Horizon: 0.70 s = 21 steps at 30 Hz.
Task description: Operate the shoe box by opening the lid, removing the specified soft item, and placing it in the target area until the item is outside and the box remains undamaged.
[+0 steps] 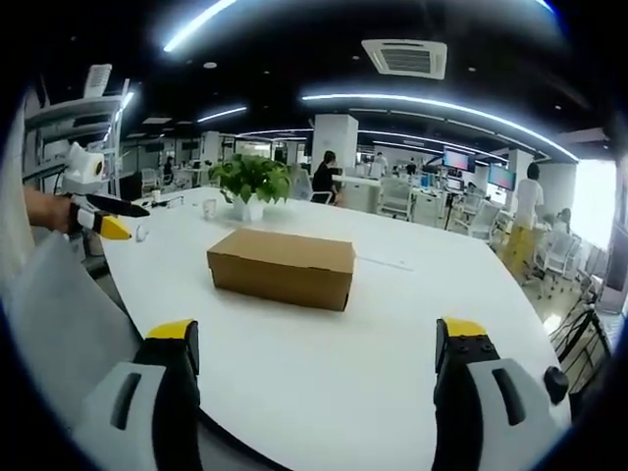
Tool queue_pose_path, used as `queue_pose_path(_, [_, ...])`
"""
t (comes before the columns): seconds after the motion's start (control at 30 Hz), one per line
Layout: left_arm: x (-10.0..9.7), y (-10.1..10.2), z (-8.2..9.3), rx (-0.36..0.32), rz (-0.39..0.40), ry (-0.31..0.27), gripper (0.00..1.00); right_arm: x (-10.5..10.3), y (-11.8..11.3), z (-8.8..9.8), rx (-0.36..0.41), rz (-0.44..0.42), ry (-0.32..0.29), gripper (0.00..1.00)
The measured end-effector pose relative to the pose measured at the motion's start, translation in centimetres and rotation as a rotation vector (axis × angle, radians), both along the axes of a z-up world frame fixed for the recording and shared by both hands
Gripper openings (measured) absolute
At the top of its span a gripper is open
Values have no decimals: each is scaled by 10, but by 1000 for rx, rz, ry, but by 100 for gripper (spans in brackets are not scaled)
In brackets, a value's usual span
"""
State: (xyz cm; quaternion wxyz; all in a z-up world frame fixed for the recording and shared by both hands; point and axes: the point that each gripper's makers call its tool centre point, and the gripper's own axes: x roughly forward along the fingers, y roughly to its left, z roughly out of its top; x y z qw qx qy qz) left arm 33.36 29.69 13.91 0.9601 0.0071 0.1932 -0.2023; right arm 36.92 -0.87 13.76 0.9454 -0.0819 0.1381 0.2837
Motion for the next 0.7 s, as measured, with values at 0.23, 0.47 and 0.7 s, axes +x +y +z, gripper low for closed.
queue_pose_path(0.23, [4, -6, -2, 4, -22, 14, 100, 3, -1, 6, 11, 10, 12, 96])
queue_pose_path(0.47, [14, -2, -3, 36, -37, 19, 100, 7, 0, 6, 9, 29, 30, 95])
queue_pose_path(0.7, [25, 1, -6, 34, -29, 25, 100, 19, 5, 9, 7, 58, 37, 94])
